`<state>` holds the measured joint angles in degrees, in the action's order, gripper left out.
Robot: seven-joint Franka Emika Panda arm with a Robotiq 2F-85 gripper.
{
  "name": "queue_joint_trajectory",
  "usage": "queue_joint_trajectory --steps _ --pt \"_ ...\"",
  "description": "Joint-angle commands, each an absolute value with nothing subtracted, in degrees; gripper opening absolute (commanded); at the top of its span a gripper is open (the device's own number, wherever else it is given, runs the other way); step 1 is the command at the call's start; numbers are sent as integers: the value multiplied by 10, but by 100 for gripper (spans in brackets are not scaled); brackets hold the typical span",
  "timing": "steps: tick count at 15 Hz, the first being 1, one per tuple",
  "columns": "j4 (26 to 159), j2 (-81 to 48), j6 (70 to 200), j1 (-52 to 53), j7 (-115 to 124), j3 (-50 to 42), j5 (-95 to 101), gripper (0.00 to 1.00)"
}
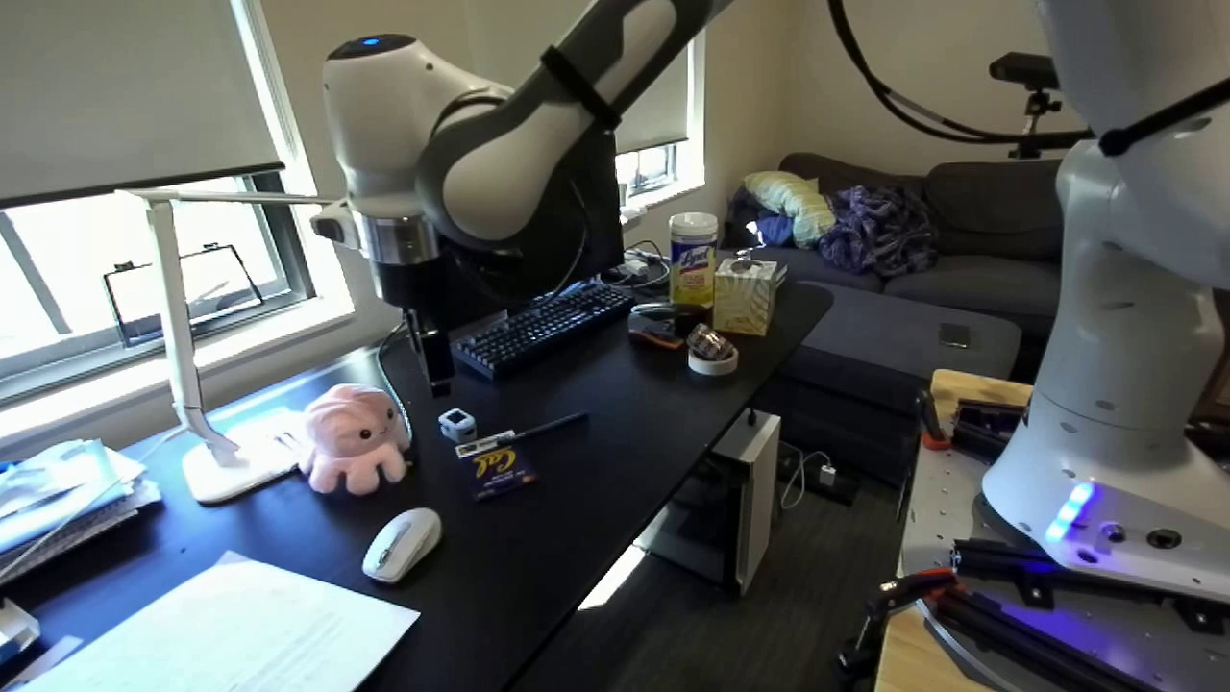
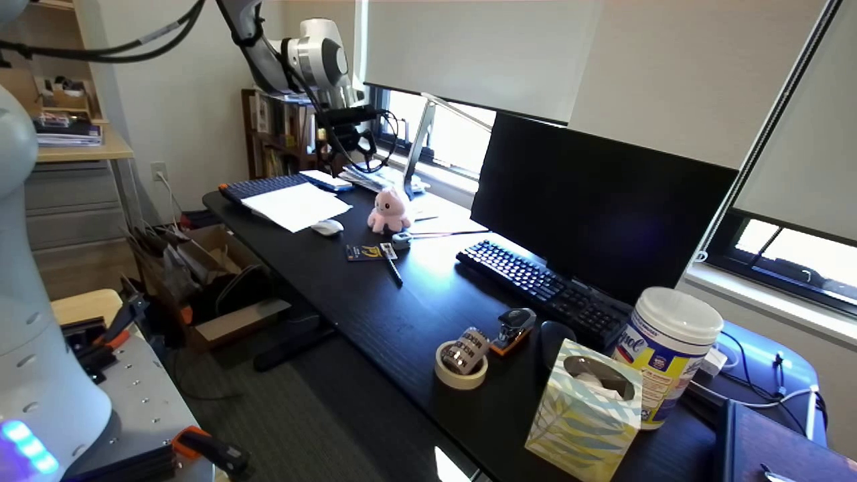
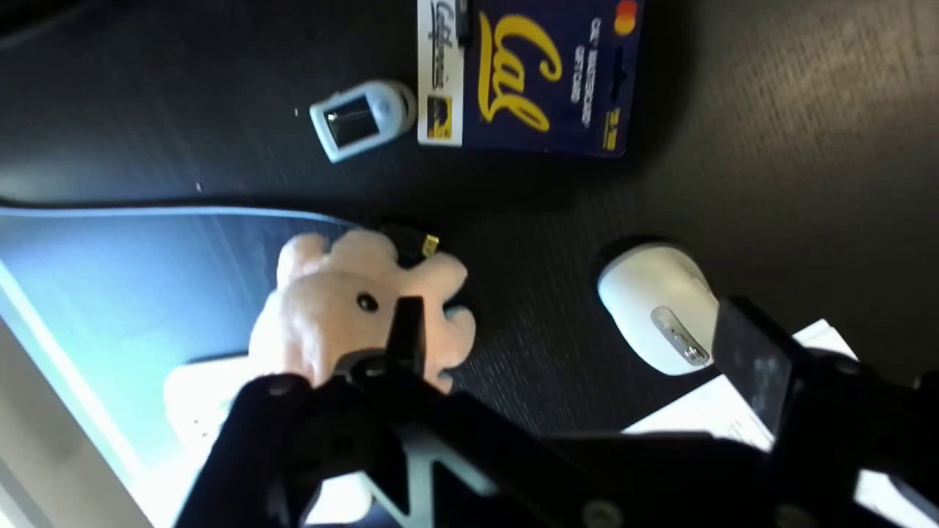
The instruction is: Move the mouse away from the keyboard
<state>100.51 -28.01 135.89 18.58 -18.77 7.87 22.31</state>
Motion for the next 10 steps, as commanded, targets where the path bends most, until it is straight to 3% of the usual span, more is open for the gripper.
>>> queue_joint_trajectory --steps 1,8,9,10 --pt "1146 -172 1369 147 -122 81 187 100" --pt "1363 -10 1375 56 -120 63 36 100" --pt "1288 -74 1358 72 -127 69 69 100" --pt "1315 -52 1359 63 -127 63 59 100"
